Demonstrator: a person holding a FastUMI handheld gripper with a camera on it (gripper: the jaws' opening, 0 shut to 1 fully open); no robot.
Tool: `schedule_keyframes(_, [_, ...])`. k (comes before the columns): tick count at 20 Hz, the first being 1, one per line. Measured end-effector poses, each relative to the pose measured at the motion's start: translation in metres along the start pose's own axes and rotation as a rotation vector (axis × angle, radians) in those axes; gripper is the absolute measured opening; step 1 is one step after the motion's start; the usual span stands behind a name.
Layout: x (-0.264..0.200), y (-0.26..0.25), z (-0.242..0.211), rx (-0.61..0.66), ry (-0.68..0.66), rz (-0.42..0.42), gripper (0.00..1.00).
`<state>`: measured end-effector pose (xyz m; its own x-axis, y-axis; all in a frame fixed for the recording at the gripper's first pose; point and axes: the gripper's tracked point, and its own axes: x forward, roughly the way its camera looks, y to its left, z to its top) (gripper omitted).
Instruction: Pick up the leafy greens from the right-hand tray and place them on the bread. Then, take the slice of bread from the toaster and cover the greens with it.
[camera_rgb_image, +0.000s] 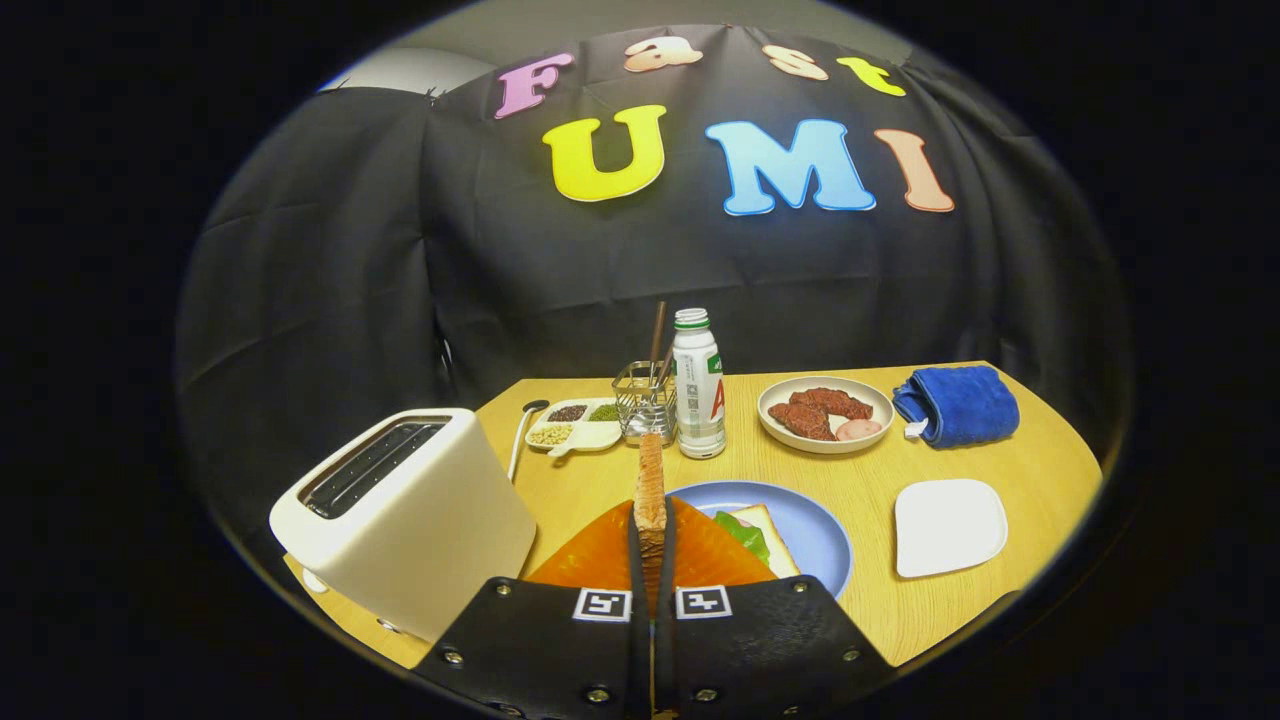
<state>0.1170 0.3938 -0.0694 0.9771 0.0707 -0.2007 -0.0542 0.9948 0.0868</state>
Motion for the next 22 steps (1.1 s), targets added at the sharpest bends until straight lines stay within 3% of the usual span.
schedule_keyframes(22, [0.016, -0.065, -0.029, -0.046, 0.057, -0.08, 0.28])
